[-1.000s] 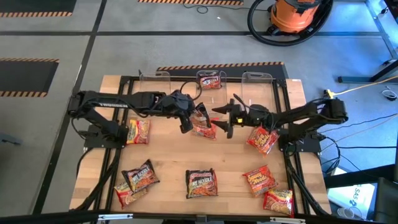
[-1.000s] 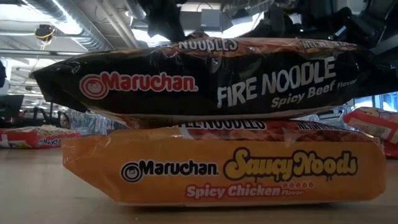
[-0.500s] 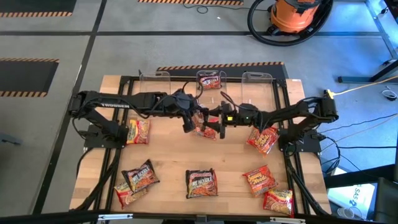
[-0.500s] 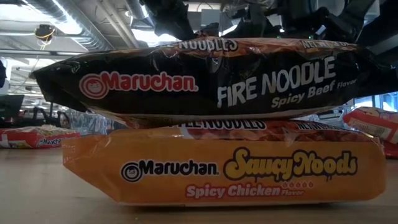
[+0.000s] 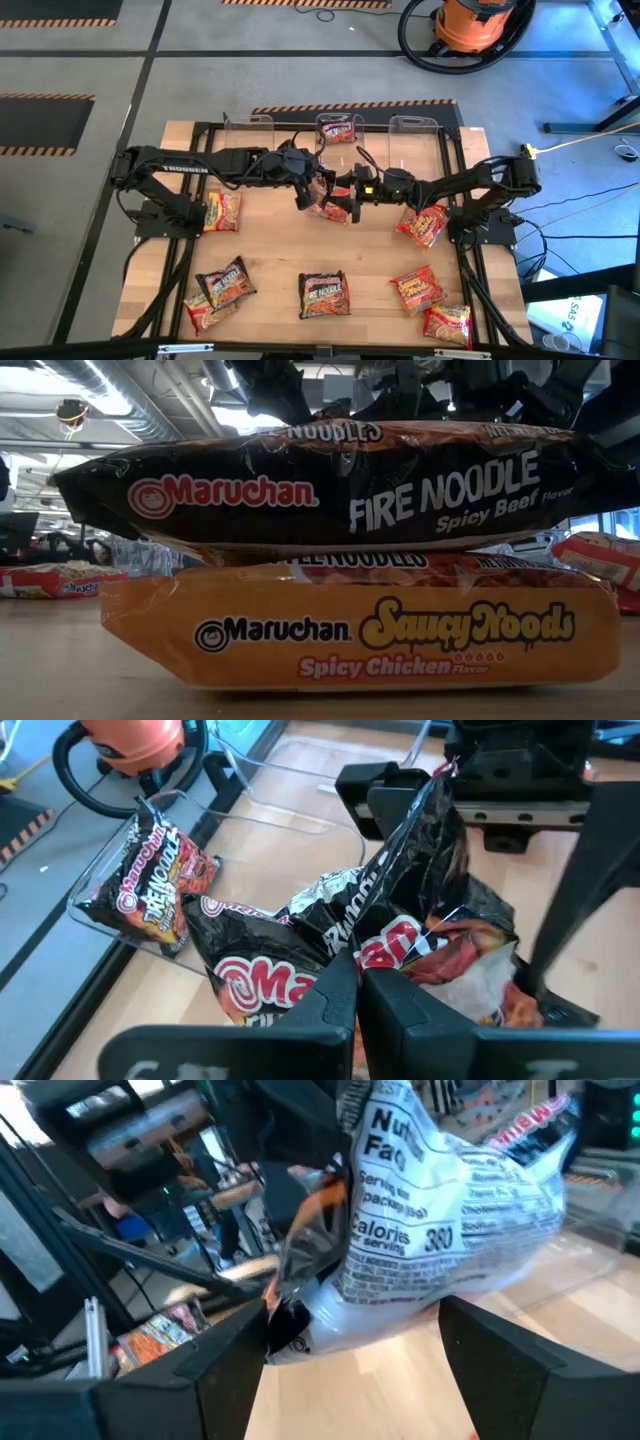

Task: Sort Maruchan noodles
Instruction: Put the black noodle pack into the middle transparent bin

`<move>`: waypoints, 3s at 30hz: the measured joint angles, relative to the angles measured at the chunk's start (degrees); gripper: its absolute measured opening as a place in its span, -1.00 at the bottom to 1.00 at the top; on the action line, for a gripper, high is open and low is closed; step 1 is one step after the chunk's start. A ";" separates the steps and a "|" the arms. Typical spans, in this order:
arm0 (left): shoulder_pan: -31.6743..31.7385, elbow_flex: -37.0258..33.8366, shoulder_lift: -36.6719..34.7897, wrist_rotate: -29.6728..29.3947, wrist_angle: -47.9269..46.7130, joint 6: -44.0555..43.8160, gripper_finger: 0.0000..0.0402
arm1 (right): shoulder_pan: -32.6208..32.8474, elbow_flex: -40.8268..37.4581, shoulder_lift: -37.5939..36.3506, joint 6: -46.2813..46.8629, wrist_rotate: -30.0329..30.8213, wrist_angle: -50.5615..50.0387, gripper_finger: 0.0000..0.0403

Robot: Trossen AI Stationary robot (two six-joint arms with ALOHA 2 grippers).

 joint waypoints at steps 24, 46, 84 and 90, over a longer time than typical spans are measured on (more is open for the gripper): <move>0.13 0.02 -0.09 3.06 4.20 -0.26 -1.00 | -0.04 2.80 0.23 -1.63 9.00 -2.41 0.34; -0.61 0.02 -3.46 0.68 0.45 4.38 -0.70 | -0.12 2.83 -1.99 -11.18 9.46 -9.05 -0.48; 2.97 28.58 18.41 16.70 -24.83 24.00 0.16 | -0.10 2.78 -10.61 -21.14 -1.28 -30.32 -0.75; 3.02 28.67 19.27 16.52 -25.81 24.16 0.16 | -0.08 2.74 -10.55 -21.12 -1.85 -29.62 -0.75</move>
